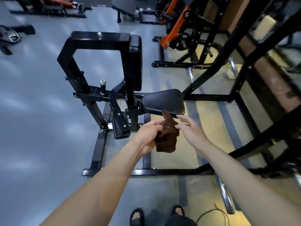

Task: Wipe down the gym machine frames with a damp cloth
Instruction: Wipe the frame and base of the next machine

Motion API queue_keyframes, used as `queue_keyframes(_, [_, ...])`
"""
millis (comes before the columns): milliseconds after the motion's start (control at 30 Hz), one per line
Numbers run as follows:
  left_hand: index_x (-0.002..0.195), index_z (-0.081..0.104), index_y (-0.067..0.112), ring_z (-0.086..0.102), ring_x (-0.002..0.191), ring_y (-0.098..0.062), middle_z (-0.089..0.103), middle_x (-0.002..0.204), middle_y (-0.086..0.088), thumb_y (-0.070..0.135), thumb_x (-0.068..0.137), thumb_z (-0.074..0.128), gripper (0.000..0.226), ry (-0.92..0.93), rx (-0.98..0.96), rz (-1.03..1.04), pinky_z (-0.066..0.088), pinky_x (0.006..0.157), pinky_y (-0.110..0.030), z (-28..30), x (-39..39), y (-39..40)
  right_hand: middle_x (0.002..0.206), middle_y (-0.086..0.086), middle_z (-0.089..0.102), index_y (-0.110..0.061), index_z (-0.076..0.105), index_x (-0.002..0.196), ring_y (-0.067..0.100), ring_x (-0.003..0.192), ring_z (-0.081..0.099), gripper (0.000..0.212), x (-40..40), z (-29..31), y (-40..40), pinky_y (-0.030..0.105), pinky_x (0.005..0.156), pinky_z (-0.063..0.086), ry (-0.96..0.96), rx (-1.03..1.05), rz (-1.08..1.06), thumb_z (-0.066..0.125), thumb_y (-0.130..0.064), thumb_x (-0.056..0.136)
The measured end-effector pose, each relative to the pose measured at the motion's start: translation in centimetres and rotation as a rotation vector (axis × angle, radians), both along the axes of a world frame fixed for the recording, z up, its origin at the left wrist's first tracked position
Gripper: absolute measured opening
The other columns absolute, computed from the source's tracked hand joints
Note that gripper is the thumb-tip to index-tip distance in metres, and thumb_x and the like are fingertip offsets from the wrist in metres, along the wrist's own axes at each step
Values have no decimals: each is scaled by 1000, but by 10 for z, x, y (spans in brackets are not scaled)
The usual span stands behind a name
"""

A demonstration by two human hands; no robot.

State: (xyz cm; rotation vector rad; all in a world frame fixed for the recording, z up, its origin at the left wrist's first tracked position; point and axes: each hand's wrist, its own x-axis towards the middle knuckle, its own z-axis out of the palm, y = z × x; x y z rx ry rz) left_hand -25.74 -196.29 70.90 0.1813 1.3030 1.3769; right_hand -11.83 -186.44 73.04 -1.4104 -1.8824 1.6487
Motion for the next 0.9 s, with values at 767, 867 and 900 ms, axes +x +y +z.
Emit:
queue_keyframes(767, [125,69,8,73,100,-30,75,111,-18,3,104,52,27,25,-12,-8,60,76,-38,54,170,35,101,10,77,-17,69,111,26,94,73,19,220,50,8,38,81,61,17,-177,-345,50,-16,105])
queue_keyframes(867, [114,71,14,74,95,-30,76,106,-16,4,103,57,20,330,-58,32,62,81,-41,57,192,36,97,11,77,-17,72,111,28,92,74,20,271,48,37,38,82,59,-39,-70,-344,54,-16,104])
queue_keyframes(900, [112,71,16,74,95,-30,75,106,-14,6,103,58,19,429,-59,43,63,80,-40,61,204,38,95,9,78,-17,75,108,27,91,74,20,292,49,46,41,85,60,-60,-29,-335,56,-16,102])
